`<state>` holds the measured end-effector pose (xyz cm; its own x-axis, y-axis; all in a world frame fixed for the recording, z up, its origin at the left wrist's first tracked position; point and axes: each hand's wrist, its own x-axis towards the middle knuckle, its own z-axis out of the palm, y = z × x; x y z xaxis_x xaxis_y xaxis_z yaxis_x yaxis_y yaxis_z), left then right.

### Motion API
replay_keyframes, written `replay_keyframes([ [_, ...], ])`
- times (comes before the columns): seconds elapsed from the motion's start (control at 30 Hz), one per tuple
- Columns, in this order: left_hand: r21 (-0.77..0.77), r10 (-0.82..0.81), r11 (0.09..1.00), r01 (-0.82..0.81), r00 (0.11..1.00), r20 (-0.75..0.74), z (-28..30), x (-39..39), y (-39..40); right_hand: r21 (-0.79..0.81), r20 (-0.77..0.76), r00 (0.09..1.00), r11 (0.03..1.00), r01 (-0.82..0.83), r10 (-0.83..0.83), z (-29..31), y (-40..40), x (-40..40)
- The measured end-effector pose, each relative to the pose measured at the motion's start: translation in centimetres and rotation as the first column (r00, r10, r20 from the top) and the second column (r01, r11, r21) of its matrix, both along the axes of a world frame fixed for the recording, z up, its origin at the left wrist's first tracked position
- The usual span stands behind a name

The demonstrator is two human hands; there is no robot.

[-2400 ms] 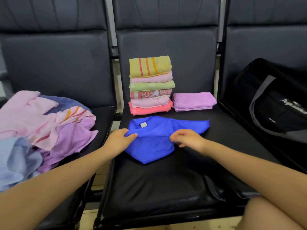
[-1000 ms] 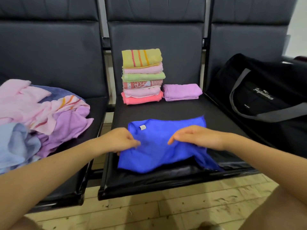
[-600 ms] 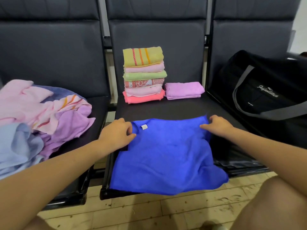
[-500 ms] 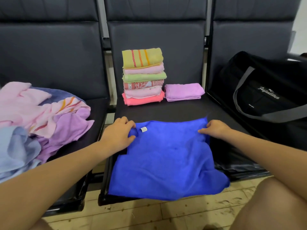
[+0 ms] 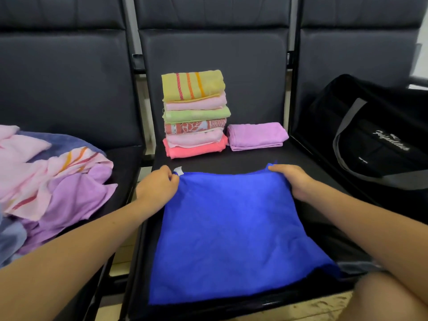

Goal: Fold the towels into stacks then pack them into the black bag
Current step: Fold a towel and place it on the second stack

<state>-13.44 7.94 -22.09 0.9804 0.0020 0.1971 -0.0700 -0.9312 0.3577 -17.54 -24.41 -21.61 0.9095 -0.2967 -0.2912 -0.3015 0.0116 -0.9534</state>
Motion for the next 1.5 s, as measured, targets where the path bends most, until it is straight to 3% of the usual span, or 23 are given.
replay_keyframes([
  [0.07,0.024,-0.022,0.999,0.022,0.999,0.032,-0.1,0.4,0.1,0.146,-0.024,0.994,0.984,-0.099,0.104,0.0,-0.9,0.1],
  [0.13,0.129,-0.114,0.986,0.105,0.991,0.066,-0.7,0.7,0.2,0.179,0.007,0.969,0.953,-0.244,0.247,-0.4,-1.2,0.1],
  [0.23,0.264,-0.184,0.951,0.160,0.981,0.069,-1.7,1.3,0.1,0.095,0.006,0.941,0.936,-0.338,0.339,-1.1,-1.1,-0.3],
  [0.33,0.239,-0.154,0.962,0.134,0.986,0.067,-1.8,1.9,-0.2,0.001,-0.043,0.928,0.928,-0.372,0.371,-1.6,-1.3,-0.3],
  [0.43,0.329,-0.177,0.933,0.143,0.981,0.076,-1.7,2.1,-0.4,-0.273,-0.042,0.961,0.923,-0.273,0.272,-1.5,-1.6,-0.1],
  [0.53,0.474,-0.179,0.870,0.138,0.983,0.043,-1.3,2.2,-0.8,-0.551,0.150,0.978,0.834,-0.038,0.144,-1.6,-2.2,-0.1],
  [0.7,0.581,-0.110,0.809,0.090,0.994,0.000,-0.8,1.8,-0.8,-0.708,0.410,0.903,0.668,0.228,0.126,-1.3,-1.8,-0.4],
  [0.77,0.569,-0.071,0.818,0.084,0.996,-0.045,-0.8,1.5,-0.7,-0.749,0.364,0.921,0.632,0.199,0.141,-1.4,-1.5,-0.3],
  [0.83,0.486,-0.028,0.871,0.073,0.995,-0.098,-1.0,1.2,-0.3,-0.843,0.151,0.975,0.536,0.041,0.164,-2.0,-1.7,-0.1],
  [0.9,0.371,-0.011,0.927,0.051,0.994,-0.110,-1.0,0.7,0.1,-0.915,-0.076,0.981,0.378,-0.140,0.178,-2.3,-1.9,-0.1],
  [0.97,0.342,-0.042,0.938,0.057,0.998,-0.051,-1.0,-0.2,0.4,-0.947,-0.135,0.975,0.268,-0.180,0.177,-2.1,-1.9,-0.3],
  [1.03,0.326,-0.134,0.939,0.110,0.990,0.053,-0.9,-1.4,0.2,-0.943,-0.110,0.984,0.299,-0.148,0.141,-1.6,-1.7,-0.8],
  [1.17,0.146,-0.419,0.905,0.400,0.898,0.135,0.4,-5.9,-1.8,-0.917,-0.009,0.995,0.397,-0.049,0.102,-0.4,-0.7,-2.8],
  [1.27,-0.007,-0.664,0.747,0.665,0.747,0.008,1.3,-10.8,-3.7,-0.865,0.035,0.975,0.496,-0.081,0.220,0.1,0.7,-4.5],
  [1.33,0.074,-0.777,0.619,0.782,0.623,-0.086,1.1,-13.7,-4.5,-0.801,0.020,0.938,0.566,-0.193,0.347,0.4,1.9,-6.0],
  [1.4,0.229,-0.826,0.526,0.819,0.556,-0.093,0.0,-15.3,-4.5,-0.774,-0.059,0.862,0.521,-0.359,0.504,0.8,3.2,-7.8],
  [1.5,0.261,-0.859,0.500,0.826,0.512,0.028,-1.0,-15.8,-4.0,-0.704,-0.263,0.649,0.318,-0.635,0.714,1.9,4.8,-10.7],
])
